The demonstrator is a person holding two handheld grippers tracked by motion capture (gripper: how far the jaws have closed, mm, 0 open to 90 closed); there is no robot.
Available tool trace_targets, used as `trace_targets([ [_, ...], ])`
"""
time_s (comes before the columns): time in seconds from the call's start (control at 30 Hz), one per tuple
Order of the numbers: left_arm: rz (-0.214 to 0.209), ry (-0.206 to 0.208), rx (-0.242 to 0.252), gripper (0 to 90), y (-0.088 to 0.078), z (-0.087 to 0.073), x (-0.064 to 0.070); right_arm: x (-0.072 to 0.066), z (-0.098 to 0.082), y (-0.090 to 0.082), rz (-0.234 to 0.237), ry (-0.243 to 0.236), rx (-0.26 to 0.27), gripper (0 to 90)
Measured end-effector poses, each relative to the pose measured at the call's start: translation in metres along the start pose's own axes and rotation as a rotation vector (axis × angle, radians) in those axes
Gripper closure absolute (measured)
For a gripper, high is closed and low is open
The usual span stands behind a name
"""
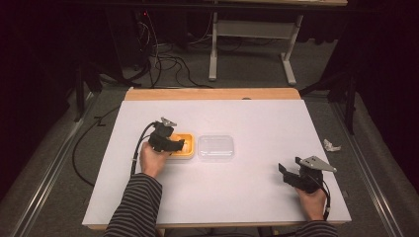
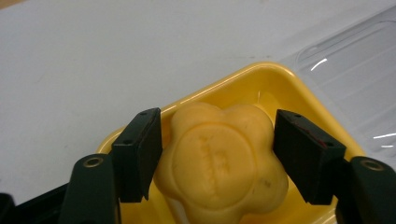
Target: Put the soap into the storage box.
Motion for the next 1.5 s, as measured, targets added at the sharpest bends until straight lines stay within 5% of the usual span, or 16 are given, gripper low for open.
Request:
trace_targets([
  [0.63,-0.021,-0.028,0.047,26.3,-0.004,0.002,0.001,0.000,0.000,0.000,0.003,-0.006,0.002,28.3],
  [0.93,-0.009,0.003,0.119,25.7,-0.024,0.006,0.009,-0.001,0.000,0.000,0.005,-0.006,-0.001,28.3],
  [1.5,-0.031,-0.008,0.191,25.5,-0.056,0.005,0.013,0.000,0.000,0.001,0.014,-0.013,-0.006,28.8],
])
Point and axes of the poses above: each handheld gripper's, and its own axes: y roughly forward along the jaws, z roughly out of its top, x roughly to its right, the point moved 3 cm from there along y, roughly forward along the jaws, and after that the axes turned 4 degrees about z, right-handed, at the moved point
